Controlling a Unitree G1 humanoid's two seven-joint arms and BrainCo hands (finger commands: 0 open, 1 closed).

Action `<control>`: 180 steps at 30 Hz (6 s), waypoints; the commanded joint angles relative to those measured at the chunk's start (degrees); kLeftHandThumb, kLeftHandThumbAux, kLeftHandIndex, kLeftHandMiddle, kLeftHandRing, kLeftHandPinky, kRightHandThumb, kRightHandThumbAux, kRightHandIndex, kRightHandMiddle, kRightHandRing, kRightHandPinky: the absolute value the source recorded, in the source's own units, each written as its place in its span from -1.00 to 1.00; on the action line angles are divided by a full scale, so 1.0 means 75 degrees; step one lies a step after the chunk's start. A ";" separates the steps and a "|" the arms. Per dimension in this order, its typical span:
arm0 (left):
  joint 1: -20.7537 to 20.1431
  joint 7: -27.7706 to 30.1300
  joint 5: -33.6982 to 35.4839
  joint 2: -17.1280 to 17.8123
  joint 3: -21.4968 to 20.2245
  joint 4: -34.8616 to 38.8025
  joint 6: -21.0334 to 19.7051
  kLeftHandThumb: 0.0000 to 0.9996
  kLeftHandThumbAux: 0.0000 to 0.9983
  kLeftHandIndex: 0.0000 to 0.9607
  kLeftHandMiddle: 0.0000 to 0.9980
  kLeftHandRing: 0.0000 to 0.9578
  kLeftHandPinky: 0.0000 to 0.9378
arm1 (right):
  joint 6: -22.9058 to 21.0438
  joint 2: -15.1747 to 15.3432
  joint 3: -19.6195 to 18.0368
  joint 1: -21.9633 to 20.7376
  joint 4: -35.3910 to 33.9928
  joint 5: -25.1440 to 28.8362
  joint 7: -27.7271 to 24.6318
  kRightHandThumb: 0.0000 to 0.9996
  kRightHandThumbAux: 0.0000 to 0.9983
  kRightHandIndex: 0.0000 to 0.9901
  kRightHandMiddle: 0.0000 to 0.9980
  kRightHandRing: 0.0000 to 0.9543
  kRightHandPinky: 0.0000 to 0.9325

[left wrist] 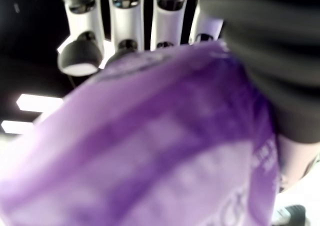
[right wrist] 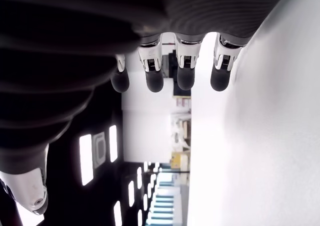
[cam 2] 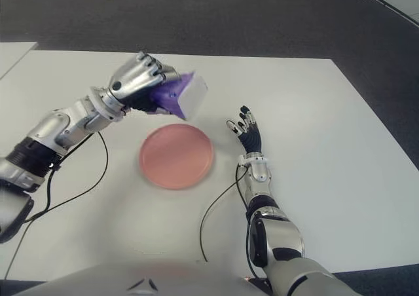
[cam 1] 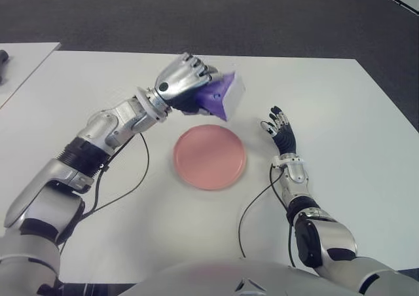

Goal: Put the tissue paper into the plate.

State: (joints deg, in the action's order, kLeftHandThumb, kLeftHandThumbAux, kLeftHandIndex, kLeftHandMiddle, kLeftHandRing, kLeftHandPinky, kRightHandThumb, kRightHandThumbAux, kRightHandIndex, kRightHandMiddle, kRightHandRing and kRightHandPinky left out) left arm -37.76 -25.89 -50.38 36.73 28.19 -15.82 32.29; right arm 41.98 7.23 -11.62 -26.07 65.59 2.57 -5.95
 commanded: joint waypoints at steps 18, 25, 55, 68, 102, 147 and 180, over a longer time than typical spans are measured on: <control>-0.0205 -0.0077 -0.0654 -0.1107 0.0783 -0.1984 0.1337 0.50 0.39 -0.08 0.67 0.76 0.72 | -0.0291 -0.0198 0.0030 0.0517 0.0287 0.0019 0.0077 -0.90 0.18 -1.00 -1.00 -1.00 -1.00; -0.0274 -0.0005 -0.1011 -0.1223 0.1020 -0.2464 0.1250 0.50 0.39 -0.08 0.65 0.74 0.68 | -0.0281 -0.0200 0.0032 0.0544 0.0261 0.0021 0.0072 -0.90 0.18 -1.00 -1.00 -1.00 -1.00; -0.0016 -0.0726 -0.2357 -0.0865 0.1604 -0.2062 0.0339 0.41 0.40 -0.11 0.41 0.42 0.36 | -0.0282 -0.0204 0.0036 0.0577 0.0197 0.0023 0.0068 -0.90 0.18 -1.00 -1.00 -1.00 -1.00; 0.0428 0.2107 -0.0834 -0.0731 0.1245 -0.1721 0.0332 -0.92 -0.29 -0.96 -0.97 -0.98 -0.98 | -0.0288 -0.0218 0.0046 0.0564 0.0202 0.0013 0.0089 -0.90 0.18 -1.00 -1.00 -1.00 -1.00; 0.1330 0.4566 0.1834 -0.1101 0.0045 -0.0971 -0.0054 -1.00 -0.29 -1.00 -1.00 -1.00 -1.00 | -0.0286 -0.0276 0.0098 0.0552 0.0213 -0.0026 0.0180 -0.90 0.18 -1.00 -1.00 -1.00 -1.00; 0.0693 0.2980 0.6973 -0.2808 -0.5048 -0.2475 -0.0996 -1.00 -0.28 -1.00 -1.00 -1.00 -1.00 | -0.0291 -0.0351 0.0215 0.0500 0.0275 -0.0062 0.0347 -0.90 0.18 -1.00 -1.00 -1.00 -1.00; 0.2947 0.1317 0.5526 -0.4309 -0.4357 -0.2472 -0.0178 -1.00 -0.20 -1.00 -1.00 -1.00 -1.00 | -0.0240 -0.0351 0.0223 0.0582 0.0204 -0.0050 0.0326 -0.90 0.18 -1.00 -1.00 -1.00 -1.00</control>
State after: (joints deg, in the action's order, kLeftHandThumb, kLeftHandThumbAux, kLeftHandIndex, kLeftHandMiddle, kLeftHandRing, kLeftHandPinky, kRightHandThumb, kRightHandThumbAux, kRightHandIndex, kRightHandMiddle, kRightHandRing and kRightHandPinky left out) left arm -18.00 -14.54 -7.07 5.39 -5.63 -37.74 32.10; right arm 42.25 5.54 -10.08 -25.48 64.70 2.20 -3.48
